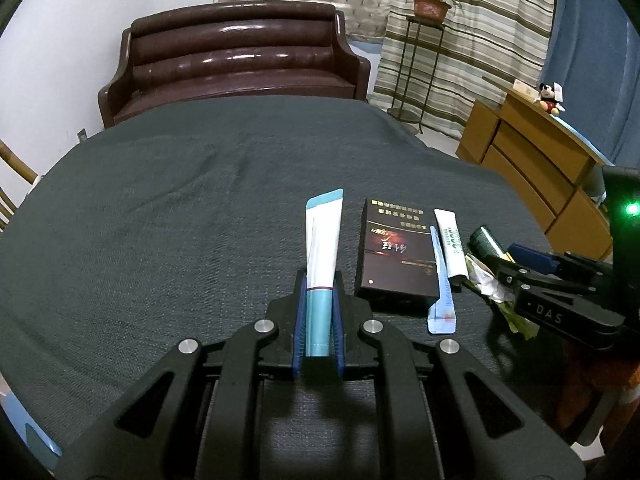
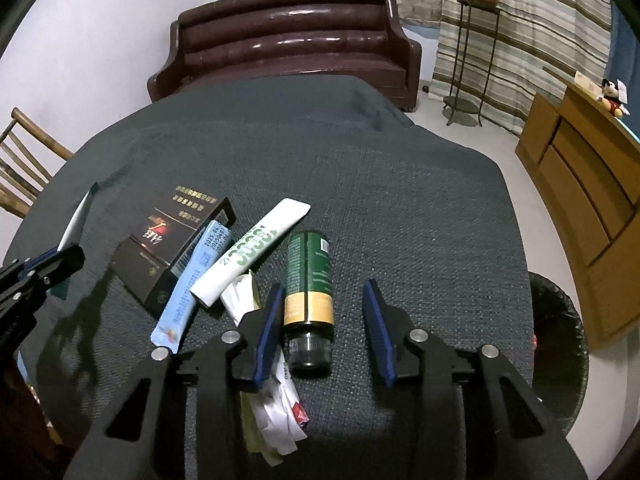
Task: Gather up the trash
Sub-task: 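Grasp the green can with the right tool while the left tool holds the tube, then carry the tube and can over the bin and open both tools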
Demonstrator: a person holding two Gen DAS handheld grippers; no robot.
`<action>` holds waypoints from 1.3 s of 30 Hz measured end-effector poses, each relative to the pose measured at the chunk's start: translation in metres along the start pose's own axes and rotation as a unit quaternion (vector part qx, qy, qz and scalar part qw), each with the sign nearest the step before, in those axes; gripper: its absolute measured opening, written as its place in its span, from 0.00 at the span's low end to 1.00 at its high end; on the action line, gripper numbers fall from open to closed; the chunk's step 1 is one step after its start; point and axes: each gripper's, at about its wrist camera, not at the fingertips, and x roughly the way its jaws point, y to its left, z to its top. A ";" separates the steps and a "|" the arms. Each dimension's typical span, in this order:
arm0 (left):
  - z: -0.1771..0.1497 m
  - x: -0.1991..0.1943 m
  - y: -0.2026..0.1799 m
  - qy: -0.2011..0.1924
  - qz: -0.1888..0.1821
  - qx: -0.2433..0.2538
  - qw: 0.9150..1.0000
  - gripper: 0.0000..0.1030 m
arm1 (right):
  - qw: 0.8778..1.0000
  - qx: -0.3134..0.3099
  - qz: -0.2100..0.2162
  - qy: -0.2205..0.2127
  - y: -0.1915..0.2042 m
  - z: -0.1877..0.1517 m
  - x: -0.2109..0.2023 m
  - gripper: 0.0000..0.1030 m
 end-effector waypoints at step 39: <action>-0.005 -0.008 -0.136 -0.032 -0.119 0.089 0.988 0.11 | 0.986 0.109 -0.092 -0.086 -0.114 -0.048 -0.075 0.24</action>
